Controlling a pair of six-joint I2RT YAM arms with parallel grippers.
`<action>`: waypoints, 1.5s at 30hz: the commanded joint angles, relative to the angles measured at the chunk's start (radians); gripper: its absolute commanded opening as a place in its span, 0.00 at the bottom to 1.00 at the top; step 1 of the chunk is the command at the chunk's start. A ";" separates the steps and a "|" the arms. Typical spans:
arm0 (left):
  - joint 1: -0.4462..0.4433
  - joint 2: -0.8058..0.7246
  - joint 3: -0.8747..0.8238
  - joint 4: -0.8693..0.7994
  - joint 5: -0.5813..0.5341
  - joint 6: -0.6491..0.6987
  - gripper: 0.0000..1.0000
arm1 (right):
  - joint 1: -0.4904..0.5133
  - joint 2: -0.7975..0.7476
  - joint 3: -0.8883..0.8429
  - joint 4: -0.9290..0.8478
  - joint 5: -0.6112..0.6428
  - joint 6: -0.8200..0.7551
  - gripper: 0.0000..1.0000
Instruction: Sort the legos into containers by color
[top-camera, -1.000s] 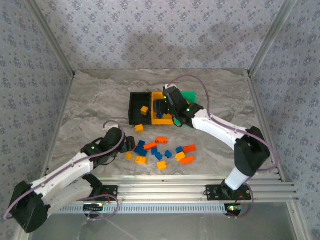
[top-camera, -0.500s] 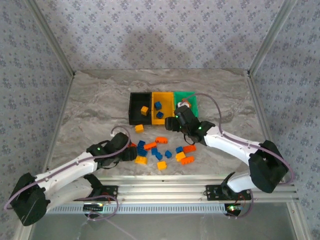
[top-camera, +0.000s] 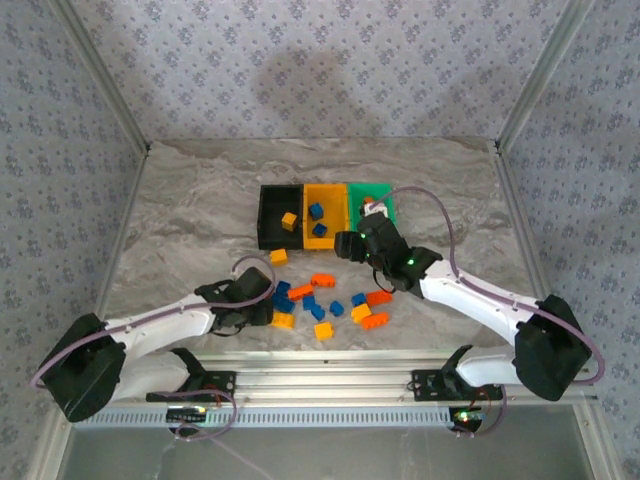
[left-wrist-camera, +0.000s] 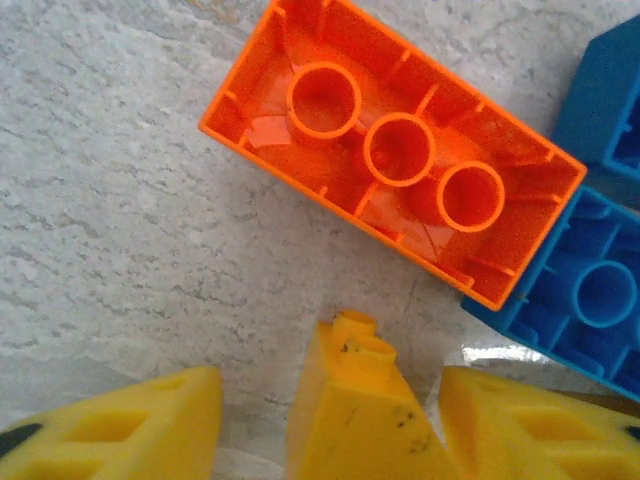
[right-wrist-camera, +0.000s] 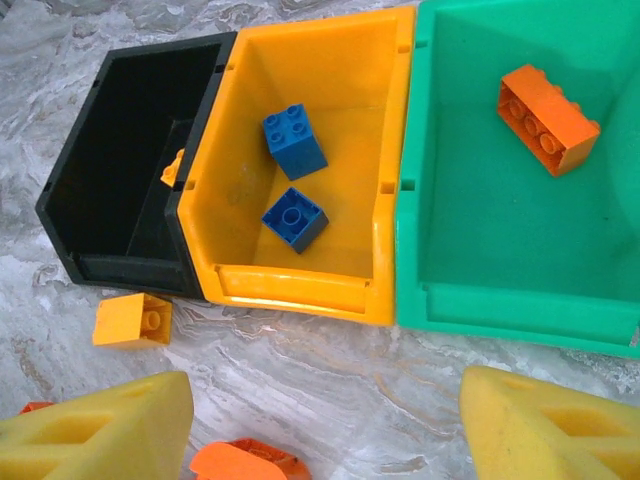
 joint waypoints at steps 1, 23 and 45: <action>-0.007 0.005 0.003 0.034 0.011 0.001 0.52 | -0.001 -0.022 -0.011 -0.001 0.028 0.014 0.73; 0.180 0.130 0.498 -0.003 -0.049 0.180 0.23 | -0.018 -0.093 -0.094 -0.001 0.020 0.039 0.73; 0.251 0.586 0.961 0.012 -0.026 0.232 0.79 | -0.028 -0.194 -0.179 -0.172 -0.042 0.161 0.79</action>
